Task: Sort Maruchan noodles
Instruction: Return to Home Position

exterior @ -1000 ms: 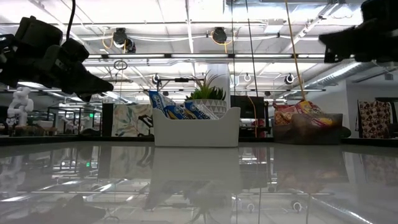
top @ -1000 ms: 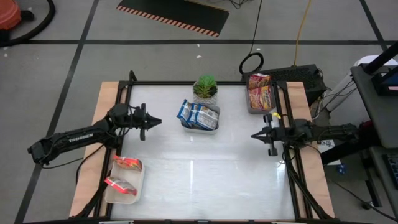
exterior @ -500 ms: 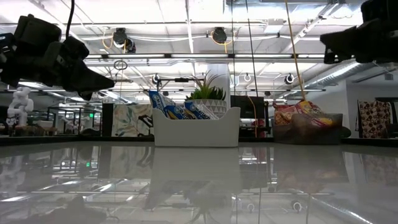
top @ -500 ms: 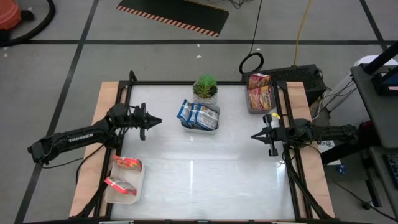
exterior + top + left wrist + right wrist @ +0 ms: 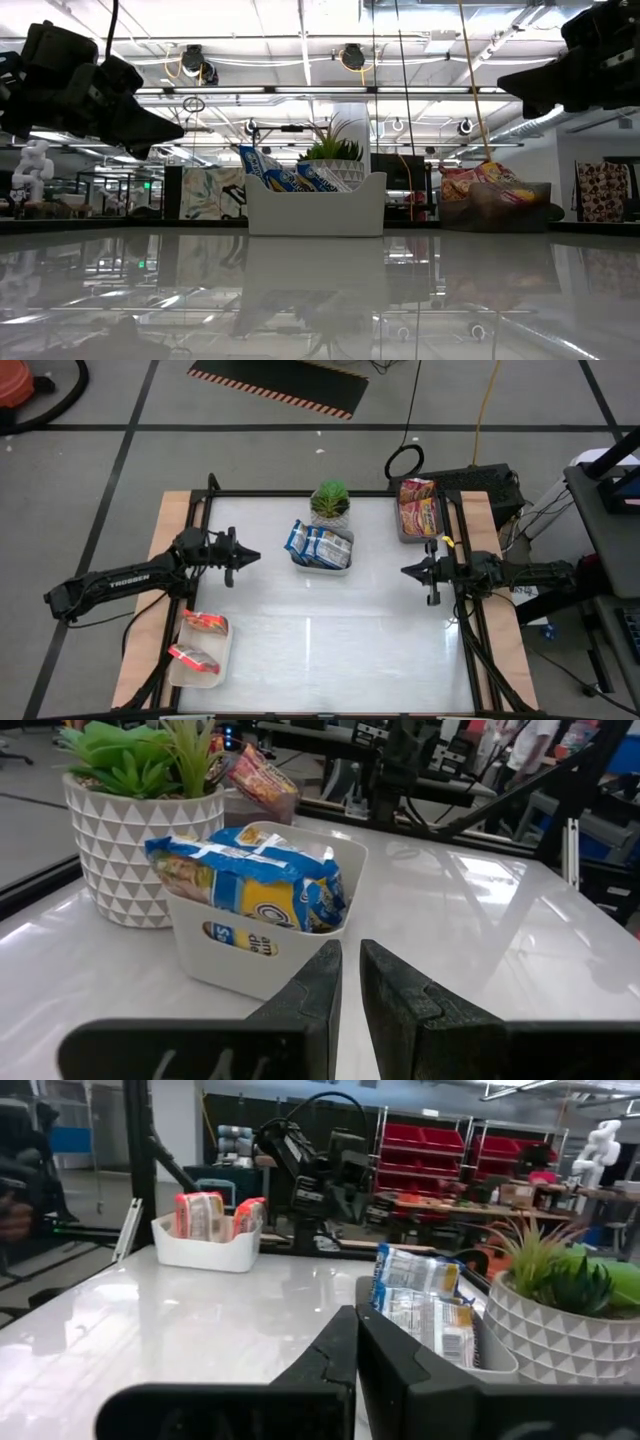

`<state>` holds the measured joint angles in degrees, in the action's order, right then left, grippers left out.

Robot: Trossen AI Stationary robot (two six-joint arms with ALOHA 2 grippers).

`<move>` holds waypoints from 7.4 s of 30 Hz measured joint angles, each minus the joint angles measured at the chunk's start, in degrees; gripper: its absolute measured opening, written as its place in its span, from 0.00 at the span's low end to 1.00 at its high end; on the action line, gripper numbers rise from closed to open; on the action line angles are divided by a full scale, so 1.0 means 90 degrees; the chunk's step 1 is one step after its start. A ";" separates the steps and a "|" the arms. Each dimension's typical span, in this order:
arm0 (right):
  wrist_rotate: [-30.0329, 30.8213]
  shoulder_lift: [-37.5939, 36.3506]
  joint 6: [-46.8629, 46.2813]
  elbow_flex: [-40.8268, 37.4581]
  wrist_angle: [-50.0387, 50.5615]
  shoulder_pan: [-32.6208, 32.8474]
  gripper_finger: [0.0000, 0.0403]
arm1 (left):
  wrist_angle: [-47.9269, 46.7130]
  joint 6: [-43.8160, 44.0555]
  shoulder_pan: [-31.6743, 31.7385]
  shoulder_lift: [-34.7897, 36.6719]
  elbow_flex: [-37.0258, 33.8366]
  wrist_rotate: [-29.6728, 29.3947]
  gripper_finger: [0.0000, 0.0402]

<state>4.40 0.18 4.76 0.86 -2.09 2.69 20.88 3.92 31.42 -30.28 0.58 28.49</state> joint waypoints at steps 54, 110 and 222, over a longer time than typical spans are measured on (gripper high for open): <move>-0.0551 0.0071 -0.0354 -0.0002 0.0086 0.0030 0.00 | -0.0605 -0.0055 -0.0001 -0.0002 0.0000 -0.0178 0.11; -0.0330 0.0069 0.0204 -0.0002 -0.0032 0.0115 0.00 | 0.0027 -0.0080 -0.1062 0.0000 0.0002 -0.0508 0.11; -0.0332 0.0069 0.0215 -0.0004 -0.0025 0.0117 0.00 | -0.2153 -0.0146 -0.5153 0.1985 0.0018 -0.3809 0.11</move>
<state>1.42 0.80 6.69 0.83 -2.32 3.74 1.50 2.60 -14.96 -12.42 0.74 -5.78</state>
